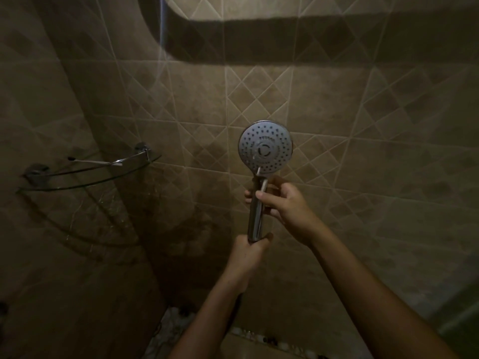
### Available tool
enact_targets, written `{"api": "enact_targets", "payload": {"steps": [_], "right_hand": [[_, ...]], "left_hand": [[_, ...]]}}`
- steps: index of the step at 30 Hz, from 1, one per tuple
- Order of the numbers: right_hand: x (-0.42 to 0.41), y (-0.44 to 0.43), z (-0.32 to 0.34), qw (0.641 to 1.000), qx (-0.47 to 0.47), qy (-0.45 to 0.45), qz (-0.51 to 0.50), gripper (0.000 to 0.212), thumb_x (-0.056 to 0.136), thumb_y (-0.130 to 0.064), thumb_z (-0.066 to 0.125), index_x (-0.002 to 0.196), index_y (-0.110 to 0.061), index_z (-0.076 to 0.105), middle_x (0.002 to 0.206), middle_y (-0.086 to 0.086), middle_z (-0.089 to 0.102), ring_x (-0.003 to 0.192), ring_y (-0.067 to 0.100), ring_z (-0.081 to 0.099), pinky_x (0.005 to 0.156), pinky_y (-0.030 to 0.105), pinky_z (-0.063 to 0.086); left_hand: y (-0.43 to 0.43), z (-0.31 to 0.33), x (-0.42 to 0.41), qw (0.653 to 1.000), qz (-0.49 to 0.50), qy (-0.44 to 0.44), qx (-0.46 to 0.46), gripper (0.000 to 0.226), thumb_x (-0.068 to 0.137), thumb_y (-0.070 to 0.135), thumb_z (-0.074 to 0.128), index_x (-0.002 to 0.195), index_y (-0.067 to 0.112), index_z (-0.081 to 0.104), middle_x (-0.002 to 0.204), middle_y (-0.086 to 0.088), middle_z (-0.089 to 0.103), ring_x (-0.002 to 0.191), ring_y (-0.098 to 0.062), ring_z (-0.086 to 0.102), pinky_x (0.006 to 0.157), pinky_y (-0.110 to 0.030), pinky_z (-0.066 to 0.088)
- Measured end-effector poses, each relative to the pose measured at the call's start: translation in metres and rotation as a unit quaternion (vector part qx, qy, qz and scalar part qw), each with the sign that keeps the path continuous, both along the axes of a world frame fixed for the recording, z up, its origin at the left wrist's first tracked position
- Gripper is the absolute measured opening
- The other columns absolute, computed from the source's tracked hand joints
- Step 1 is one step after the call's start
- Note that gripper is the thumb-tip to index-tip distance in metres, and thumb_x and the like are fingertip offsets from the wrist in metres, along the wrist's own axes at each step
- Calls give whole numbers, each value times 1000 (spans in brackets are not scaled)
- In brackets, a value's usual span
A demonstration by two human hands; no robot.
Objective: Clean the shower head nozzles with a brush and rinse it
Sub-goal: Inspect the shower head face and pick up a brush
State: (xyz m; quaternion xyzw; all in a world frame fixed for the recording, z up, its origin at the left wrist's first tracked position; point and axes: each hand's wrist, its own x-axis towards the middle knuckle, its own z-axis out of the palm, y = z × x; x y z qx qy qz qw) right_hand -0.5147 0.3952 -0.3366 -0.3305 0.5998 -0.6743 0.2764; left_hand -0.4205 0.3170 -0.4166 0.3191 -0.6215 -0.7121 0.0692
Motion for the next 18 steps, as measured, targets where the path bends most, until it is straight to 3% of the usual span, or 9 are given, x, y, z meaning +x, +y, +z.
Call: {"api": "enact_targets", "payload": {"steps": [3, 5, 9, 11, 13, 15, 18], "right_hand": [[1, 0, -3, 991, 49, 110, -53, 28, 88, -31, 72, 106, -9, 67, 102, 13, 72, 98, 24, 70, 91, 46, 58], [0, 0, -3, 986, 45, 143, -70, 30, 88, -30, 73, 98, -3, 67, 94, 20, 68, 93, 32, 69, 87, 50, 59], [0, 2, -1, 998, -4, 39, -41, 18, 90, -3, 66, 107, -6, 64, 101, 12, 71, 102, 28, 70, 89, 39, 60], [-1, 2, -3, 999, -19, 2, -26, 20, 91, -2, 64, 111, -3, 63, 111, 21, 70, 108, 32, 68, 94, 43, 57], [0, 1, -6, 999, -4, 32, -39, 24, 90, -13, 69, 111, -2, 64, 112, 19, 71, 106, 29, 69, 93, 42, 58], [2, -1, -9, 993, 29, 92, -61, 31, 87, -24, 75, 112, -8, 67, 107, 10, 73, 101, 19, 71, 88, 35, 59], [1, -1, -10, 992, 31, 97, -78, 32, 85, -22, 78, 114, -14, 69, 109, -2, 73, 99, 8, 71, 86, 30, 58]], "left_hand": [[1, -3, -2, 1000, -1, -11, -9, 31, 92, 34, 67, 116, 18, 57, 104, -7, 71, 86, -18, 70, 67, -30, 55], [3, -3, -1, 1000, 4, -15, -9, 32, 91, 34, 67, 116, 18, 57, 105, -8, 70, 88, -18, 70, 68, -31, 55], [5, -1, 3, 1000, 8, -6, -8, 33, 91, 34, 67, 115, 12, 62, 86, -2, 68, 70, -12, 66, 55, -25, 49], [6, -2, 4, 1000, 4, -6, -8, 41, 86, 40, 69, 117, 14, 63, 98, -7, 72, 84, -19, 72, 71, -36, 60], [7, 0, 5, 1000, -2, -14, -22, 34, 87, 39, 69, 112, 16, 65, 104, -13, 74, 94, -28, 73, 87, -48, 61], [9, 4, 7, 999, -13, -14, -34, 20, 92, 35, 65, 103, 18, 69, 103, -14, 75, 99, -31, 73, 92, -51, 58], [12, 10, 11, 999, -34, -12, -37, 16, 94, 33, 64, 93, 17, 68, 95, -14, 75, 98, -35, 72, 96, -49, 55]]}}
